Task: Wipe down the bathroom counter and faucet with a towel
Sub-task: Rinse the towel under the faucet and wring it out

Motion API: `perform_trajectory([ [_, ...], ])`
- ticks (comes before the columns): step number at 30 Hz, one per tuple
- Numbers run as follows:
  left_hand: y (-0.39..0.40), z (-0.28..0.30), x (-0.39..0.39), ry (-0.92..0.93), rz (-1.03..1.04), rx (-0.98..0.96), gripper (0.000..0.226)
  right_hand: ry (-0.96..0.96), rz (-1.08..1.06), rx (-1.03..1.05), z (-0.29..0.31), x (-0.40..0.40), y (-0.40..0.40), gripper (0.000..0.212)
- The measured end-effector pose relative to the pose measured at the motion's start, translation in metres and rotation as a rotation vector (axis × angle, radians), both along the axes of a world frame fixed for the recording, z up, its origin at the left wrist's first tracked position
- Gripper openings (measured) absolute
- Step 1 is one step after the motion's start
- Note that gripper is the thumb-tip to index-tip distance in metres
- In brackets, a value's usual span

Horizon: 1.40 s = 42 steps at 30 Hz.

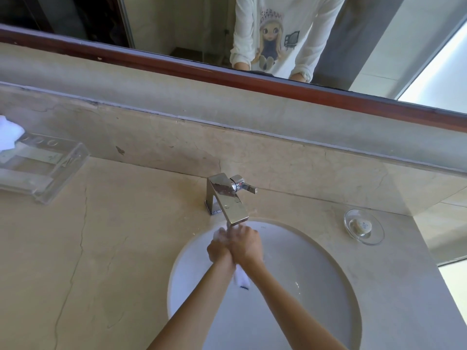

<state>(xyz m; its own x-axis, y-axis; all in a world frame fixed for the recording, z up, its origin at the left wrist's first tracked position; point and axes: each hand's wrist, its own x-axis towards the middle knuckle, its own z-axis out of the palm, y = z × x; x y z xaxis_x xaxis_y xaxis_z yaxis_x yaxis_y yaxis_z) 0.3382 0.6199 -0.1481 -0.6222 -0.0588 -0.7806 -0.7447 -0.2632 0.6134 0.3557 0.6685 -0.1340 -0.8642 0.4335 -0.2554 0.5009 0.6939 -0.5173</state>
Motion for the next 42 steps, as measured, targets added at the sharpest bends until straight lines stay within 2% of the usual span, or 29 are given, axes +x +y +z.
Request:
perform_trajectory([
  [2, 0.0, -0.001, -0.002, 0.003, -0.048, 0.0, 0.028, 0.042, 0.0, -0.002, -0.006, 0.003, -0.007, 0.032],
  [4, -0.002, -0.007, 0.003, -0.001, -0.154, -0.105, 0.029, 0.028, 0.064, 0.07, -0.009, 0.001, 0.001, 0.025],
  [6, -0.007, -0.011, 0.006, 0.003, -0.267, 0.068, 0.04, 0.005, 0.038, 0.066, -0.007, -0.004, 0.016, 0.021],
  [8, -0.018, -0.014, 0.004, 0.016, -0.351, 0.365, 0.058, 0.035, -0.02, -0.025, -0.001, -0.009, 0.026, 0.028],
  [10, -0.024, -0.01, -0.001, 0.026, -0.453, 0.465, 0.061, 0.078, -0.168, -0.169, 0.002, -0.019, 0.03, 0.026],
  [12, -0.032, -0.002, 0.006, 0.038, -0.657, 0.331, 0.05, 0.062, -0.249, -0.258, 0.001, -0.028, 0.037, 0.017],
  [14, -0.041, -0.007, 0.009, 0.057, -0.842, 0.165, 0.085, 0.014, -0.263, -0.314, -0.002, -0.034, 0.045, 0.005],
  [15, -0.047, -0.009, 0.01, 0.036, -0.839, 0.128, 0.096, -0.002, -0.261, -0.354, -0.004, -0.036, 0.048, 0.004],
  [16, -0.053, -0.012, 0.009, 0.051, -0.802, 0.091, 0.096, -0.007, -0.252, -0.401, -0.005, -0.036, 0.052, 0.006],
  [18, -0.063, -0.014, 0.007, 0.135, -0.731, 0.043, 0.087, -0.004, -0.22, -0.517, 0.0, -0.03, 0.057, 0.009],
  [20, -0.069, -0.01, 0.006, 0.267, -0.632, 0.061, 0.08, -0.025, -0.135, -0.763, 0.006, -0.02, 0.065, 0.001],
  [22, -0.072, -0.011, 0.005, 0.369, -0.485, 0.024, 0.073, -0.07, 0.024, -1.034, 0.004, -0.01, 0.078, 0.03],
  [23, -0.073, -0.01, 0.005, 0.399, -0.419, 0.0, 0.071, -0.105, 0.107, -1.068, 0.001, -0.006, 0.085, 0.045],
  [25, -0.07, -0.014, 0.007, 0.41, -0.339, -0.017, 0.071, -0.117, 0.207, -0.979, -0.002, -0.001, 0.092, 0.055],
  [28, -0.064, -0.02, 0.012, 0.378, -0.236, 0.11, 0.074, -0.025, 0.253, -0.681, -0.002, -0.001, 0.094, 0.039],
  [30, -0.063, -0.02, 0.014, 0.345, -0.198, 0.186, 0.076, 0.031, 0.263, -0.565, -0.004, -0.001, 0.098, 0.028],
  [32, -0.065, -0.02, 0.013, 0.429, -0.267, 0.089, 0.073, 0.08, 0.21, -0.551, -0.007, 0.003, 0.099, 0.019],
  [34, -0.069, -0.018, 0.012, 0.579, -0.43, -0.073, 0.062, 0.135, 0.082, -0.575, -0.009, 0.006, 0.098, 0.019],
  [37, -0.068, -0.02, 0.01, 0.738, -0.58, -0.302, 0.037, 0.157, -0.037, -0.667, -0.009, 0.013, 0.095, 0.019],
  [39, -0.067, -0.019, 0.006, 0.758, -0.568, -0.377, 0.025, 0.11, -0.016, -0.791, -0.009, 0.016, 0.093, 0.02],
  [40, -0.065, -0.018, 0.002, 0.749, -0.555, -0.394, 0.019, 0.062, 0.02, -0.793, -0.008, 0.017, 0.092, 0.029],
  [42, -0.06, -0.017, -0.008, 0.725, -0.545, -0.416, 0.016, -0.03, 0.136, -0.616, -0.008, 0.019, 0.092, 0.046],
])
